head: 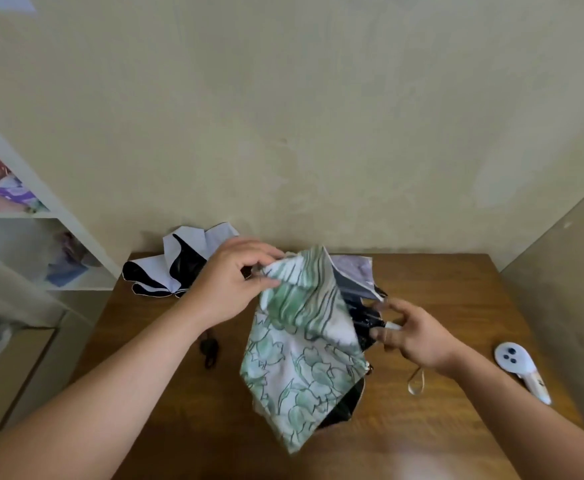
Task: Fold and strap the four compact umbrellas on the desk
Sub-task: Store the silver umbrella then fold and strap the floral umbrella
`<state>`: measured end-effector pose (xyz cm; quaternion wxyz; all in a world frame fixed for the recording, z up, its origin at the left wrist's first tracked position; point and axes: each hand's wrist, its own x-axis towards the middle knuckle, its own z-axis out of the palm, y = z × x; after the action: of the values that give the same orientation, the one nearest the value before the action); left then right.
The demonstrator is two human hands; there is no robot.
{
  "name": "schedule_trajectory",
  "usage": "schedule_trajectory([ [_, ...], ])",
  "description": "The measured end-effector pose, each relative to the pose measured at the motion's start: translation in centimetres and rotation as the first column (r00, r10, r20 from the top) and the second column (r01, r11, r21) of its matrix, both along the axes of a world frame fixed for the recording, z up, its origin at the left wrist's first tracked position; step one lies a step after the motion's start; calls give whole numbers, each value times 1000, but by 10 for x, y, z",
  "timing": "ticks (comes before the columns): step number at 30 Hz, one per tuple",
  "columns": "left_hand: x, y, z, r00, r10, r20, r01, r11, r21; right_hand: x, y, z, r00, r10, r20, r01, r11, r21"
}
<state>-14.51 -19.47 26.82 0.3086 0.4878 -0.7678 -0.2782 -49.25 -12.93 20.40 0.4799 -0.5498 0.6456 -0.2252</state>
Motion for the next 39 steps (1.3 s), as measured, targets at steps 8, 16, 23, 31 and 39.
schedule_trajectory([
  [8,-45,-53,1,983,97,-158,-68,982,178,7,-9,-27,911,130,392,-365,699,615],
  [16,-56,-72,-58,968,-169,188,67,889,454,4,-6,-113,916,-189,353,-182,589,787],
  [23,-70,-73,-113,962,-199,184,38,772,634,-7,-22,-173,912,-253,322,-158,507,847],
  [31,-87,-77,-136,990,120,-75,-50,792,608,-28,-42,-181,956,210,-205,-138,938,317],
  [39,-98,-77,-154,970,222,-97,-127,806,578,-24,-67,-189,941,55,-333,32,968,249],
])
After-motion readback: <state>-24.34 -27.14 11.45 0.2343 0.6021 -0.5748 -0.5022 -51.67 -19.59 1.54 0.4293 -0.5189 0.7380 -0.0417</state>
